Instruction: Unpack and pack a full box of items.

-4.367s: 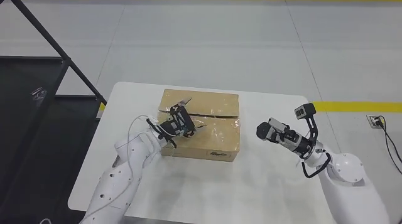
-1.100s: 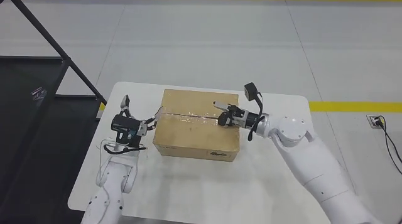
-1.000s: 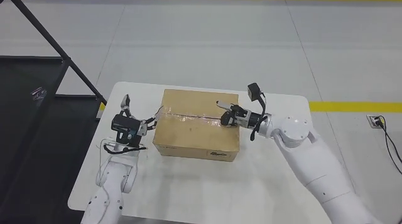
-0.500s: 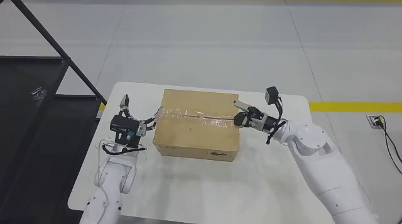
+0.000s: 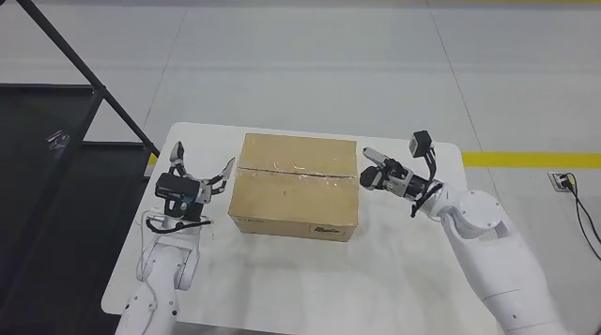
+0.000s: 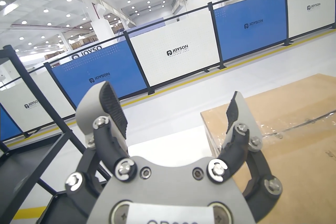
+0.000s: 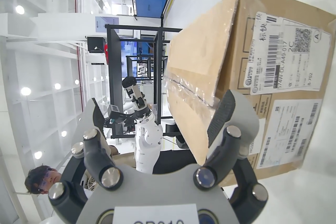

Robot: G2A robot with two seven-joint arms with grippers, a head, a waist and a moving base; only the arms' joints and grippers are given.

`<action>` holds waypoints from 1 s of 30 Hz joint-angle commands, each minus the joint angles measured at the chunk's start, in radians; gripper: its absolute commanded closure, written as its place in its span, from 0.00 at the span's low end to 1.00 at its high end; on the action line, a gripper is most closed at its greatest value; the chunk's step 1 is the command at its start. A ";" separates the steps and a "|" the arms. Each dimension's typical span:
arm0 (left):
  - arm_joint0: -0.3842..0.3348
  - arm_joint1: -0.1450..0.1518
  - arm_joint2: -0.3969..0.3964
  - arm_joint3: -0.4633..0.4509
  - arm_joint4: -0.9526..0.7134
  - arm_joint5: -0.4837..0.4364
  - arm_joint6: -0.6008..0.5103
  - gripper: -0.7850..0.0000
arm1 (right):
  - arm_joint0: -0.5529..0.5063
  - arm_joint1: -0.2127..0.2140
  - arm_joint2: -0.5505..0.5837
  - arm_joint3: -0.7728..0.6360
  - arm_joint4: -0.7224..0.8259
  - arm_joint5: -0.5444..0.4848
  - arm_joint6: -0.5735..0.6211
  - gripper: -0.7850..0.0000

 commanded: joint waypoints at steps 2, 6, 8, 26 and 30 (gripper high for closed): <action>0.014 0.003 -0.021 -0.003 -0.013 0.012 0.008 0.00 | -0.005 0.001 0.000 -0.066 -0.011 0.010 0.001 0.00; 0.040 0.006 -0.055 -0.009 -0.043 0.035 0.024 0.00 | 0.027 -0.011 -0.067 -0.124 -0.033 0.076 0.007 1.00; 0.055 0.007 -0.074 -0.008 -0.066 0.046 0.030 0.00 | 0.046 -0.017 -0.093 -0.124 -0.043 0.104 -0.003 1.00; 0.117 0.001 -0.091 0.058 -0.178 0.096 0.069 0.00 | 0.161 -0.084 -0.307 -0.039 -0.128 0.330 -0.203 1.00; 0.125 0.001 -0.094 0.057 -0.181 0.099 0.073 0.00 | 0.230 -0.120 -0.391 0.033 -0.175 0.395 -0.274 1.00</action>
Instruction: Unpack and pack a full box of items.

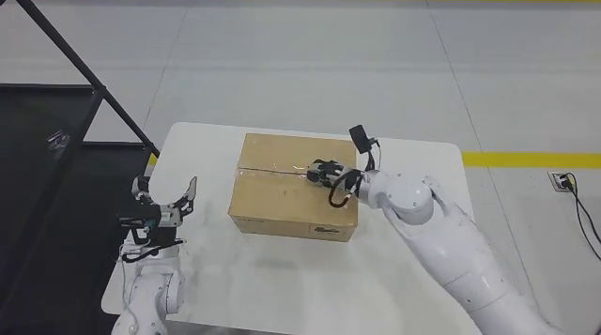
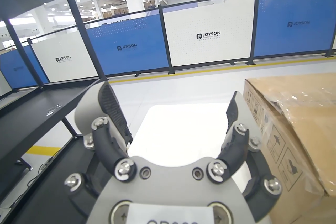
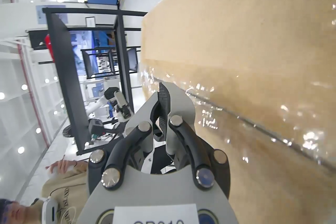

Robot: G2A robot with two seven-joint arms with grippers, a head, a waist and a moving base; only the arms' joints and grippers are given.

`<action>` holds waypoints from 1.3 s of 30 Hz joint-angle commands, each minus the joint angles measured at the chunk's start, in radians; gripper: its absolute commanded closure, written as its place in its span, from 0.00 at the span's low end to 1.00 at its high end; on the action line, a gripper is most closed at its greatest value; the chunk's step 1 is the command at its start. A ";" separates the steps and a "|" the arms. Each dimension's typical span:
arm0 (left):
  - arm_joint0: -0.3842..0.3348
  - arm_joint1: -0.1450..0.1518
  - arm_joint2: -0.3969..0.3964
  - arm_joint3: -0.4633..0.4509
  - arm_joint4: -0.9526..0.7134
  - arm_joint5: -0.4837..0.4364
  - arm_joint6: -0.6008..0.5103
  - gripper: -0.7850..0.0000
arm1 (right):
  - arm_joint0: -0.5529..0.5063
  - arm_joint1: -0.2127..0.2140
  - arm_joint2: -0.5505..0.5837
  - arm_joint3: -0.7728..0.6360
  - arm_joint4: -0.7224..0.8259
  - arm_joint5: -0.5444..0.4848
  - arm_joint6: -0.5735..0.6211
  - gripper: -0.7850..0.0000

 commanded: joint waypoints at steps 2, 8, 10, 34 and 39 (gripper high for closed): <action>0.006 0.000 -0.004 0.004 -0.006 0.002 0.001 0.00 | 0.039 -0.025 -0.053 0.041 -0.023 0.031 -0.033 1.00; 0.006 0.001 -0.008 0.011 -0.013 -0.003 0.004 0.00 | 0.083 -0.063 -0.108 0.091 -0.035 0.047 -0.055 1.00; 0.005 0.001 -0.007 0.014 -0.015 -0.006 0.005 0.00 | 0.095 -0.075 -0.118 0.102 -0.030 0.046 -0.068 1.00; 0.036 0.003 -0.032 0.035 -0.062 -0.033 0.051 0.00 | 0.252 -0.271 -0.284 0.324 0.032 0.061 -0.114 1.00; 0.038 0.004 -0.036 0.040 -0.066 -0.043 0.056 0.00 | 0.281 -0.320 -0.316 0.390 0.038 0.062 -0.117 1.00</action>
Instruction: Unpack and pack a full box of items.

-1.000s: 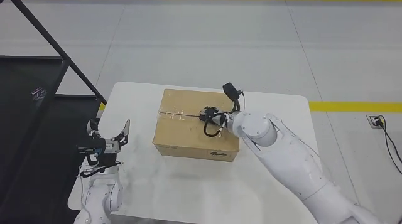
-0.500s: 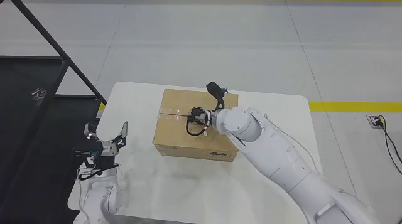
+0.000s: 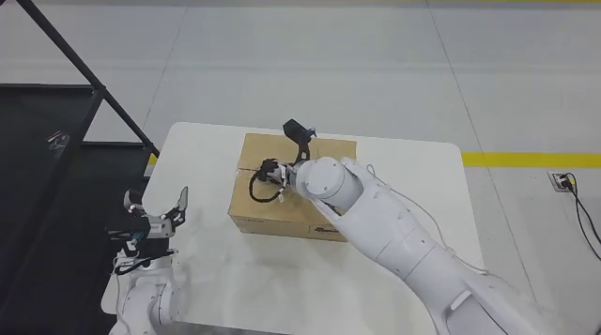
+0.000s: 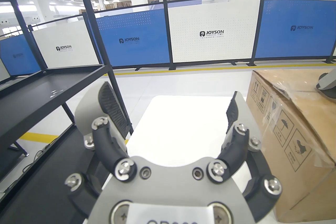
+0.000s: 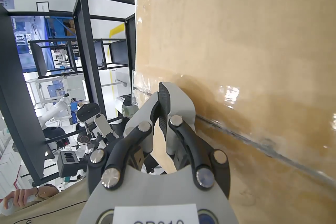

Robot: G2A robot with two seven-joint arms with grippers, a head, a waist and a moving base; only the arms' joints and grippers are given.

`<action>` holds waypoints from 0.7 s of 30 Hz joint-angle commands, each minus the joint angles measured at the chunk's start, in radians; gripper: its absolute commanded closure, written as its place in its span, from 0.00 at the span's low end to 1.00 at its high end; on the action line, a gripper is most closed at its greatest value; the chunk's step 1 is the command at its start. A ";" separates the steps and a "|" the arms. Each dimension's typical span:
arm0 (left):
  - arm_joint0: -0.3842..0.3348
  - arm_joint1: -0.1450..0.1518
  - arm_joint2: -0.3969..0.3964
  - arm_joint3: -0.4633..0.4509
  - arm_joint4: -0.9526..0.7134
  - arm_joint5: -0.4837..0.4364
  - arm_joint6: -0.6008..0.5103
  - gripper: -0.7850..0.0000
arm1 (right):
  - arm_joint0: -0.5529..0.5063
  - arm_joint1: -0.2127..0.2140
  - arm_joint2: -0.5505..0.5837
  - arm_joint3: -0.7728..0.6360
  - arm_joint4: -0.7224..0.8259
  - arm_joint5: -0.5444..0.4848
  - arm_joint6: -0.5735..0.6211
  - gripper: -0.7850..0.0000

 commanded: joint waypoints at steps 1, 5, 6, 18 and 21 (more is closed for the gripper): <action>0.000 0.000 -0.001 0.003 -0.001 -0.005 0.002 0.00 | 0.009 -0.020 -0.009 0.029 0.007 -0.007 -0.005 1.00; -0.001 0.001 -0.002 0.011 -0.005 -0.014 0.005 0.00 | 0.022 -0.056 -0.019 0.078 0.022 -0.037 -0.012 1.00; -0.002 0.001 -0.001 0.013 -0.004 -0.016 0.005 0.00 | 0.024 -0.065 -0.020 0.088 0.026 -0.049 -0.015 1.00; -0.008 0.003 -0.001 0.027 -0.008 -0.034 0.008 0.00 | 0.044 -0.154 -0.032 0.224 0.041 -0.124 -0.029 1.00; -0.011 0.003 0.001 0.030 -0.006 -0.037 0.006 0.00 | 0.055 -0.172 -0.034 0.259 0.034 -0.119 -0.019 1.00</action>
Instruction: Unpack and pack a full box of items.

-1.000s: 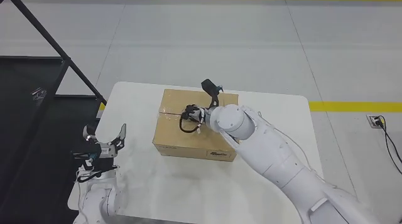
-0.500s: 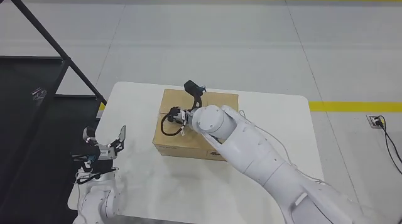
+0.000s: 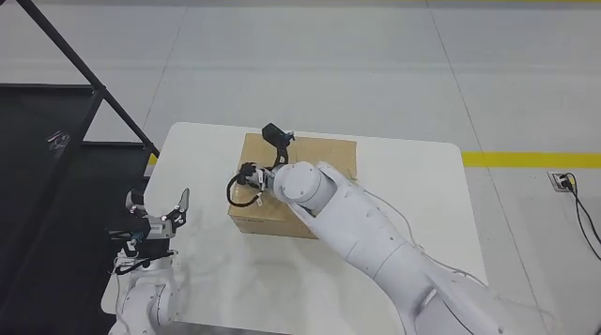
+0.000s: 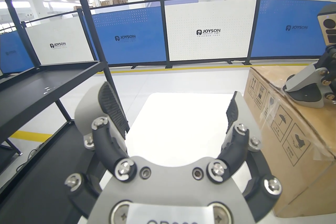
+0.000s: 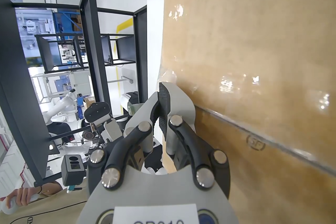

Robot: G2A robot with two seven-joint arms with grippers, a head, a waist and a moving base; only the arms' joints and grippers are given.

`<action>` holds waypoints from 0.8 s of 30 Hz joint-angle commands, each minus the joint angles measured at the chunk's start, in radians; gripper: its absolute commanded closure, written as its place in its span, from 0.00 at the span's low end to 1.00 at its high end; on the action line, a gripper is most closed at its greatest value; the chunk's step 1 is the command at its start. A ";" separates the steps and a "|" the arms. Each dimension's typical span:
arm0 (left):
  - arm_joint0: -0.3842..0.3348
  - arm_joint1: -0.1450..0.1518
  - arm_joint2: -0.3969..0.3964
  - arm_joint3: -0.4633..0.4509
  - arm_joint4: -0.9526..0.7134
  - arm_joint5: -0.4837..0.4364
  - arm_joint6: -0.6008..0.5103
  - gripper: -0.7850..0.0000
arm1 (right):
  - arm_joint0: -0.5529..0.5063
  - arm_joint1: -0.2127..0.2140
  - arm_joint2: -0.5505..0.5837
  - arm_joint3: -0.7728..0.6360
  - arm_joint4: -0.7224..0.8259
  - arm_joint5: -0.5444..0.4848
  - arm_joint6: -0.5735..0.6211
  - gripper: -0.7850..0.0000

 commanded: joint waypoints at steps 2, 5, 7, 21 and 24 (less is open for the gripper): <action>-0.004 0.000 0.003 0.003 0.001 -0.003 -0.001 0.00 | 0.013 -0.016 0.002 0.036 -0.006 0.009 0.009 1.00; -0.007 0.001 0.004 0.006 0.002 -0.005 -0.002 0.00 | 0.026 -0.025 0.008 0.061 -0.017 0.012 0.015 1.00; -0.010 0.001 0.005 0.009 0.003 -0.007 -0.004 0.00 | 0.031 -0.027 0.014 0.073 -0.026 0.010 0.017 1.00; -0.044 0.001 0.026 0.016 0.023 -0.013 -0.022 0.00 | 0.030 0.027 0.088 0.036 -0.115 0.026 0.139 1.00; -0.052 0.001 0.033 0.019 0.029 -0.013 -0.027 0.00 | 0.013 0.051 0.114 -0.004 -0.139 0.037 0.160 1.00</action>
